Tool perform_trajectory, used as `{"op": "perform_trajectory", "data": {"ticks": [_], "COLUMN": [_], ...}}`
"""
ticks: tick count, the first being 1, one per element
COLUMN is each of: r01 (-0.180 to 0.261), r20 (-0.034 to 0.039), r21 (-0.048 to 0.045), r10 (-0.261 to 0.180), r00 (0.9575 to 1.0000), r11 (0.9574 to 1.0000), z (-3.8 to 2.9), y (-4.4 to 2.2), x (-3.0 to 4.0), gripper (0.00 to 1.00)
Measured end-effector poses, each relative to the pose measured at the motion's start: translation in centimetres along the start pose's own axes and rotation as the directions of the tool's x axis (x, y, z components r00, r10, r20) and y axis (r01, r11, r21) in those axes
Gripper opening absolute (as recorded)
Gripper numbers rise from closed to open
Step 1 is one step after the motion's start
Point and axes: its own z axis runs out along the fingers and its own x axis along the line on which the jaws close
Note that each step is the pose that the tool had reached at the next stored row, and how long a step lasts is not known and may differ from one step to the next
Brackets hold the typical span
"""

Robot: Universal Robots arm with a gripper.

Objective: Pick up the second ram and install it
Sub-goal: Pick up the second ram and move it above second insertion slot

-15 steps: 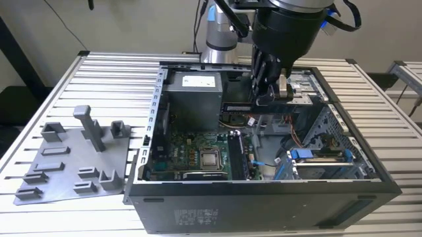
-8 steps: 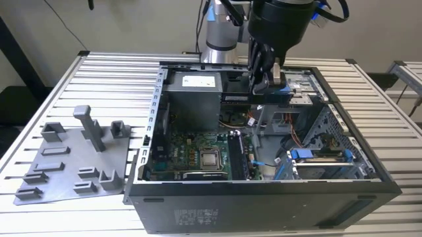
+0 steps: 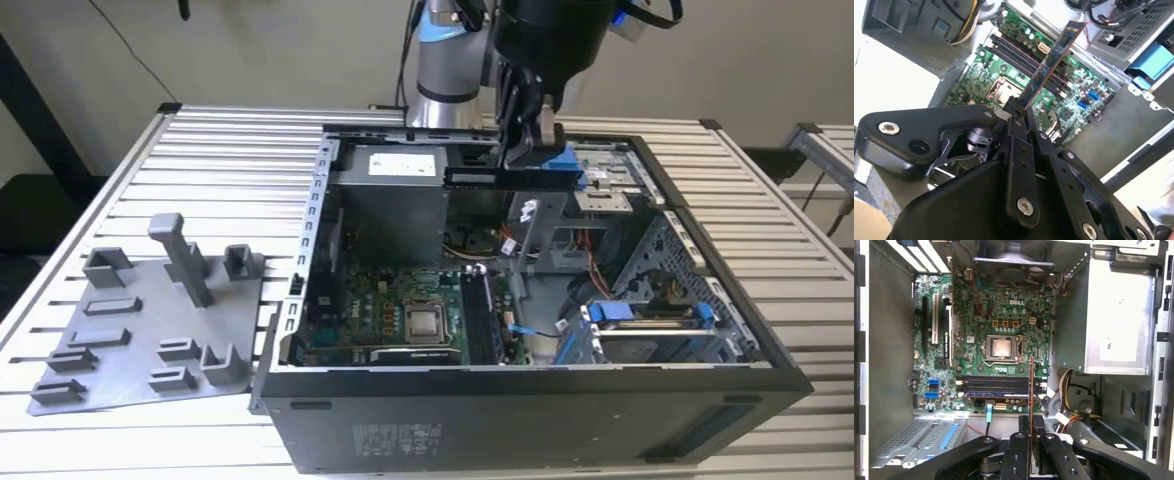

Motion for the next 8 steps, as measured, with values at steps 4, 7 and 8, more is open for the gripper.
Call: {"op": "perform_trajectory", "data": {"ticks": [4, 7, 8], "r01": [0.000, 0.000, 0.000], "r20": [0.0000, -0.0001, -0.0001], "r21": [0.0000, 0.0000, -0.0001], "r10": [0.000, 0.000, 0.000], "r00": [1.0000, 1.0000, 1.0000], "r11": [1.0000, 1.0000, 1.0000], "z": [0.11, 0.15, 0.16], "y": [-0.01, -0.02, -0.03], "x": [-1.12, -1.45, -1.47], "gripper": [0.14, 0.14, 0.14]}}
